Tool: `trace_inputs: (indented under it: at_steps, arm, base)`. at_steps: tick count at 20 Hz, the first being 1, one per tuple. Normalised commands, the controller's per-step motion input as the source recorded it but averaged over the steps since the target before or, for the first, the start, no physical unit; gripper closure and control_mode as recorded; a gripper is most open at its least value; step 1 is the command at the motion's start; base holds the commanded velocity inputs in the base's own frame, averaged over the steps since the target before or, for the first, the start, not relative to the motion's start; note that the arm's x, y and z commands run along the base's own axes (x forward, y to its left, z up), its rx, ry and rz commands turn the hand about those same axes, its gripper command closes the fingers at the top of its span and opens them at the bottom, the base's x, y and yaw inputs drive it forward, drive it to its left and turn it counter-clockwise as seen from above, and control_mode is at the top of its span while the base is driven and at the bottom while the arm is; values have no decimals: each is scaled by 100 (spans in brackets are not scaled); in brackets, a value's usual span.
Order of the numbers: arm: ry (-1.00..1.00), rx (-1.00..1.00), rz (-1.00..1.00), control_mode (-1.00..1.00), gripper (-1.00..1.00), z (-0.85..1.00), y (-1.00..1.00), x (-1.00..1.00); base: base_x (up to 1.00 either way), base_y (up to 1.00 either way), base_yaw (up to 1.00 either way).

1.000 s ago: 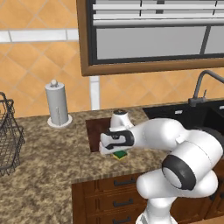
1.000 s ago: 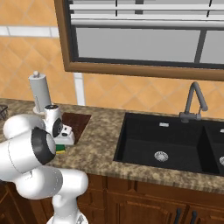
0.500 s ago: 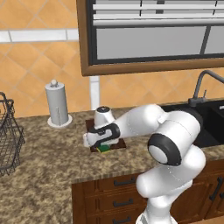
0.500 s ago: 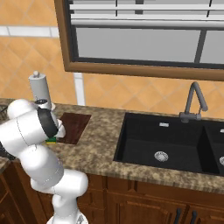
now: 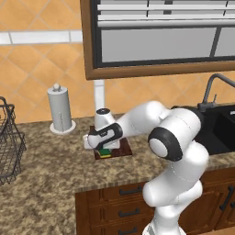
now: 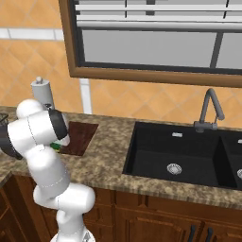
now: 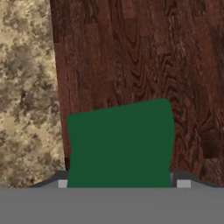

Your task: Pick up the sponge from the counter and clean the cutting board by briefly scrubbing or pressing down on the cutting board. Once finished, release the sponge.

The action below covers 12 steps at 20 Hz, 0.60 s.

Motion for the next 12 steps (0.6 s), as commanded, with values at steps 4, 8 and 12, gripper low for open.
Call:
trace_inputs:
  at_steps: [4,8,12]
  arm:
    - [0,5,-7,-100,100,-13,0,29]
    - [0,0,-3,-100,100,-17,9,32]
    - [-3,0,-1,-100,100,-23,21,17]
  base:
    - [0,0,0]
    - [0,0,0]
    - [0,0,0]
